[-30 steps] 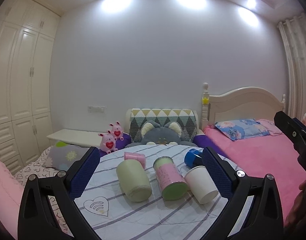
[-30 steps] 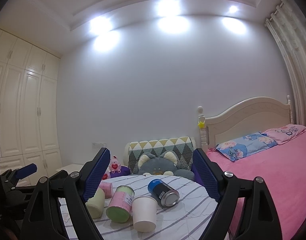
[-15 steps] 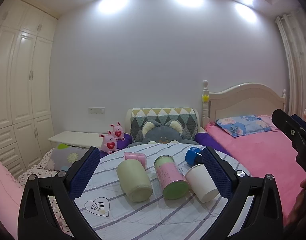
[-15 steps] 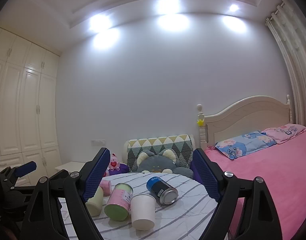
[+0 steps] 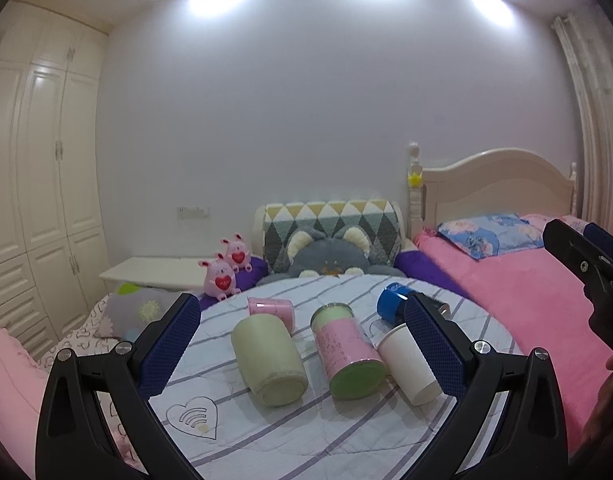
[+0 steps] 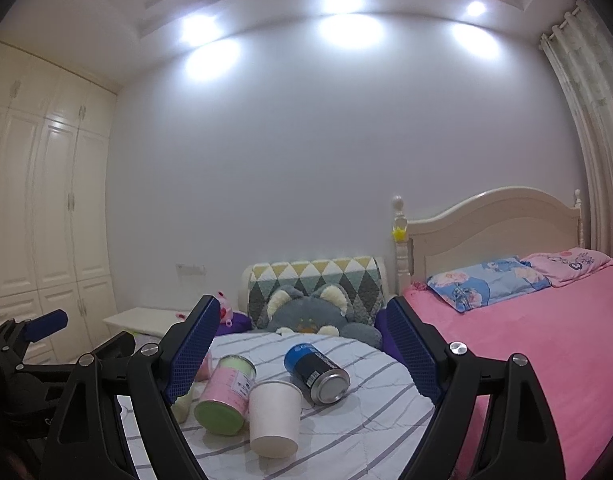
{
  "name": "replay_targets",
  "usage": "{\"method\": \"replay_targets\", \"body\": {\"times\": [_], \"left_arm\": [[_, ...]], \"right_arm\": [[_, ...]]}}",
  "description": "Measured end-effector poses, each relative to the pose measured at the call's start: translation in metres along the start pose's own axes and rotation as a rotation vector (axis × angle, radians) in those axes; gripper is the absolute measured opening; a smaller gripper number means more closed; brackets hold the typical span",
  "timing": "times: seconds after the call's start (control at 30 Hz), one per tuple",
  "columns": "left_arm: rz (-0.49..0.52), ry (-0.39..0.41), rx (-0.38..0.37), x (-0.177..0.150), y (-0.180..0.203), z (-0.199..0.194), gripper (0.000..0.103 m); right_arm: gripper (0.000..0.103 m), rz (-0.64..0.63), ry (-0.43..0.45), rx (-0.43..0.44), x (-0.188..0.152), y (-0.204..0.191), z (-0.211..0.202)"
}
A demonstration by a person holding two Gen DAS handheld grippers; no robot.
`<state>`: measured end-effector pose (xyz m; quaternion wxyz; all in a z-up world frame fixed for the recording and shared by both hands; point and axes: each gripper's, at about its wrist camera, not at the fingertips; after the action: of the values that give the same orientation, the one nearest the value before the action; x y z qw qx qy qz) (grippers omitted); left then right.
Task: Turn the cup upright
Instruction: 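Close the right gripper around the middle of the CoolTowel can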
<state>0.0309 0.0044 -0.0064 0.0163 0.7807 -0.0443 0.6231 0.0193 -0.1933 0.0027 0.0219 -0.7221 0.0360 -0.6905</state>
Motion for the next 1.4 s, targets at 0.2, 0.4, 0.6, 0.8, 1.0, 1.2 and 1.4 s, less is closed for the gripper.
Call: {"method": "replay_targets", "body": {"times": [0.2,0.4,0.6,0.8,1.0,1.2,1.4], "left_arm": [[-0.001,-0.065,0.0,0.005,-0.003,0.035,0.103],[-0.026,-0.142,0.0,0.012,-0.012,0.076,0.103],[-0.04,-0.241,0.01,0.017,-0.022,0.112,0.103],[-0.076,-0.368,-0.001,0.021,-0.031,0.151,0.103],[-0.096,-0.539,-0.015,0.016,-0.029,0.181,0.103],[-0.11,-0.586,-0.028,0.009,-0.028,0.188,0.103],[-0.13,-0.583,-0.036,0.004,-0.03,0.186,0.103]], "right_arm": [[0.086,-0.046,-0.081,-0.017,-0.004,0.001,0.04],[0.086,-0.097,-0.178,0.005,-0.008,-0.007,0.094],[0.086,-0.213,-0.356,0.073,-0.02,-0.019,0.159],[0.086,-0.234,-0.505,0.094,-0.026,-0.018,0.213],[0.086,-0.279,-0.697,0.103,-0.04,-0.023,0.248],[0.086,-0.353,-0.834,0.104,-0.065,-0.029,0.272],[0.086,-0.376,-0.921,0.091,-0.088,-0.03,0.289]]}}
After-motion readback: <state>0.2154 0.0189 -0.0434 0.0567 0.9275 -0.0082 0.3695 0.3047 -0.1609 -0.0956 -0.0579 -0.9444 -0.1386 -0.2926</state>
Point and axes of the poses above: each gripper's, at about its wrist camera, not at the fingertips, and z roughly the way its jaws point, y to its right, x to its top, and after that the axes turned 7 degrees about -x, right-handed
